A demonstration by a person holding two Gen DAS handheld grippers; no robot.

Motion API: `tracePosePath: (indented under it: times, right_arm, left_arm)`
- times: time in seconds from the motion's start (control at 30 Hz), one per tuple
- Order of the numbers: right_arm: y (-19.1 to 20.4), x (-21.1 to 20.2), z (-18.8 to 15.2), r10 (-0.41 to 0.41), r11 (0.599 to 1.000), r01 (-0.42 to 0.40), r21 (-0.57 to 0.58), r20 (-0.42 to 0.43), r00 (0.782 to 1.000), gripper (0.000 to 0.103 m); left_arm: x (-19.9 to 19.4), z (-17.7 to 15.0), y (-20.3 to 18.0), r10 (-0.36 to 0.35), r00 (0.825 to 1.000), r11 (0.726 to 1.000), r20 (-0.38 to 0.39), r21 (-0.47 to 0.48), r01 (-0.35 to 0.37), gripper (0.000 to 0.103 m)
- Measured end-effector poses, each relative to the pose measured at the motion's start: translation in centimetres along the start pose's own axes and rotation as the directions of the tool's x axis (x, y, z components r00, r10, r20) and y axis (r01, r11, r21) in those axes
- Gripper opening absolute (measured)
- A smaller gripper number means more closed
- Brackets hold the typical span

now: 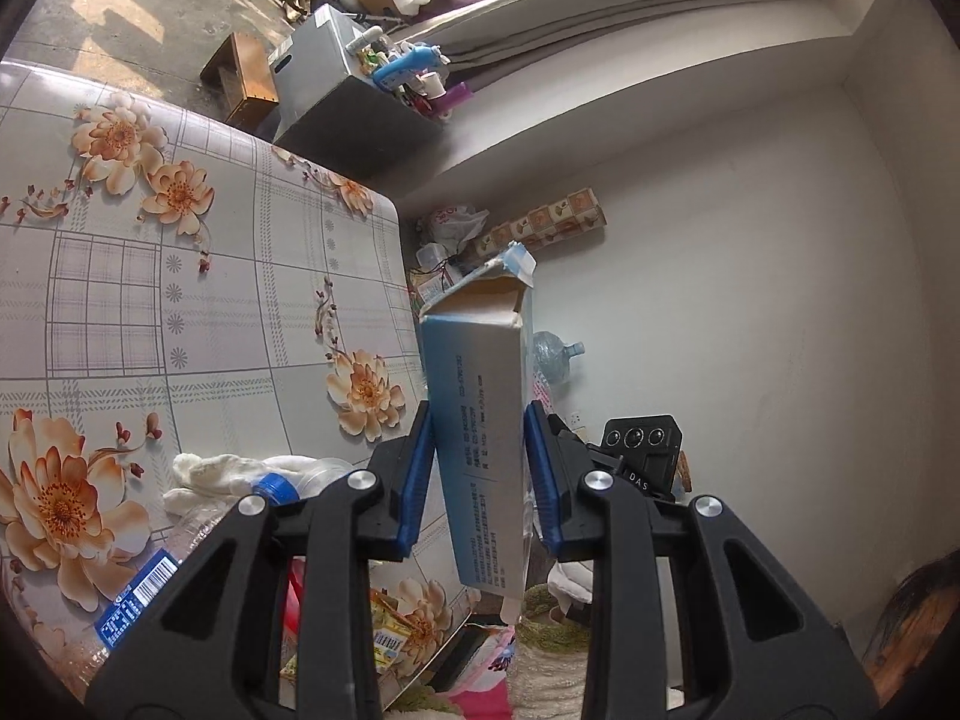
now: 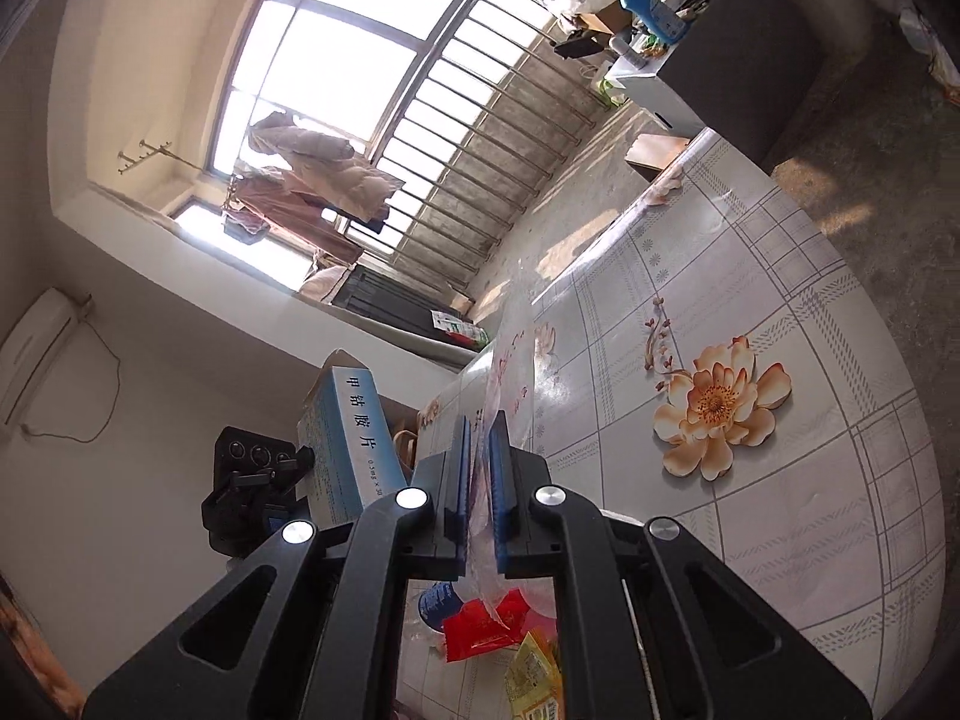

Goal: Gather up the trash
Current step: 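Carry the medicine box and plastic bag over the blue wastebasket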

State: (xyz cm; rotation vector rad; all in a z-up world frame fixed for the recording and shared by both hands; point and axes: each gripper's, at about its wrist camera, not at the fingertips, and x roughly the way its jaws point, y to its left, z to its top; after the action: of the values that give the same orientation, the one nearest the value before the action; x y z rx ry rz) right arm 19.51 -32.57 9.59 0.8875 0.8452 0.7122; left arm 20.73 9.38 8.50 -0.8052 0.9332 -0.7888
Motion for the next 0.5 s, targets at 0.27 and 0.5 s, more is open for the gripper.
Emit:
tracePosePath:
  times: [0.27, 0.5]
  right_arm:
    - [-3.2, -12.9, -2.2, -0.141, 0.99, 0.13, 0.062, 0.228, 0.963, 0.007]
    - [-8.2, -21.2, -5.1, -0.292, 0.952, 0.231, 0.201, 0.378, 0.879, 0.007]
  left_arm:
    - [7.8, -2.0, -8.3, 0.023, 0.994, 0.977, -0.11, 0.213, 0.001, 0.028]
    - [18.1, -4.9, -13.6, 0.103, 0.972, 0.928, -0.21, 0.373, -0.018, 0.028]
